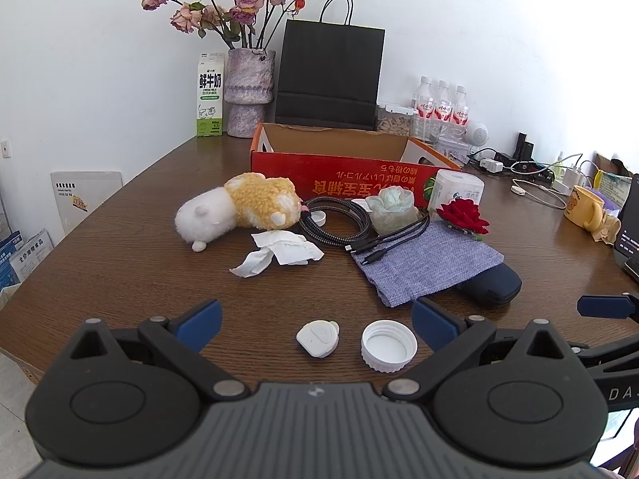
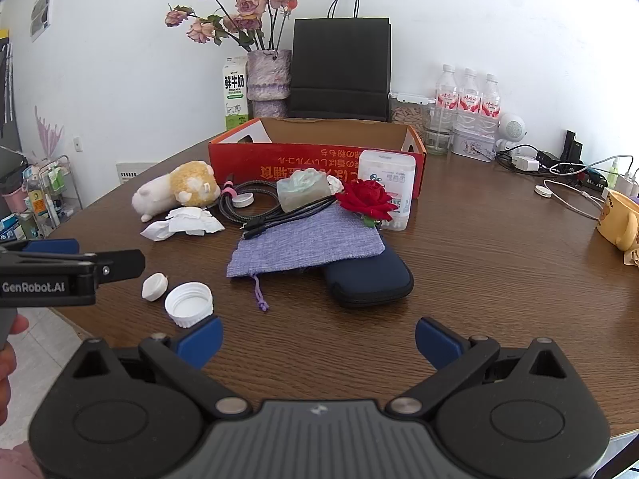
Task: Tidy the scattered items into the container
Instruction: 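Grasp the white screw cap with the right tool while the left tool grasps the heart-shaped white lid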
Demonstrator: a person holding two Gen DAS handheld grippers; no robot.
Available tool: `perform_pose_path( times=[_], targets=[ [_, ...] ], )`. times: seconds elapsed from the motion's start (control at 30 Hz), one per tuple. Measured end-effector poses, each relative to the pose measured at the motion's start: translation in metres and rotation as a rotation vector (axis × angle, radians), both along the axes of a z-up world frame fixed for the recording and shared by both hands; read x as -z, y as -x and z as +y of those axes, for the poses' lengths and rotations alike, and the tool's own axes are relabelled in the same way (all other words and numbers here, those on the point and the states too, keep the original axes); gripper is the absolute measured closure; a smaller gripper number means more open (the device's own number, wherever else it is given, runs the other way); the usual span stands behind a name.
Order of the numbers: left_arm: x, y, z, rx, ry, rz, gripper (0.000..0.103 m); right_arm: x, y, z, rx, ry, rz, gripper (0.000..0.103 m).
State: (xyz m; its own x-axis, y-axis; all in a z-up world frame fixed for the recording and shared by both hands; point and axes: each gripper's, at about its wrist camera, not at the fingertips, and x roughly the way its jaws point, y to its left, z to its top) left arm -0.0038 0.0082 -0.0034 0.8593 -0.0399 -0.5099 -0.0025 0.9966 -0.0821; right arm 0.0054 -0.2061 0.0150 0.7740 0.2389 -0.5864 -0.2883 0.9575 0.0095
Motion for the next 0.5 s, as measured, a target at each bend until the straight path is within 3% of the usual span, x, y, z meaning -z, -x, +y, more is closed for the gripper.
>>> perform_pose_path(
  times=[0.5],
  targets=[
    [0.011, -0.005, 0.004, 0.007, -0.019, 0.044, 0.0, 0.012, -0.007, 0.015, -0.045, -0.005, 0.035, 0.0]
  ],
)
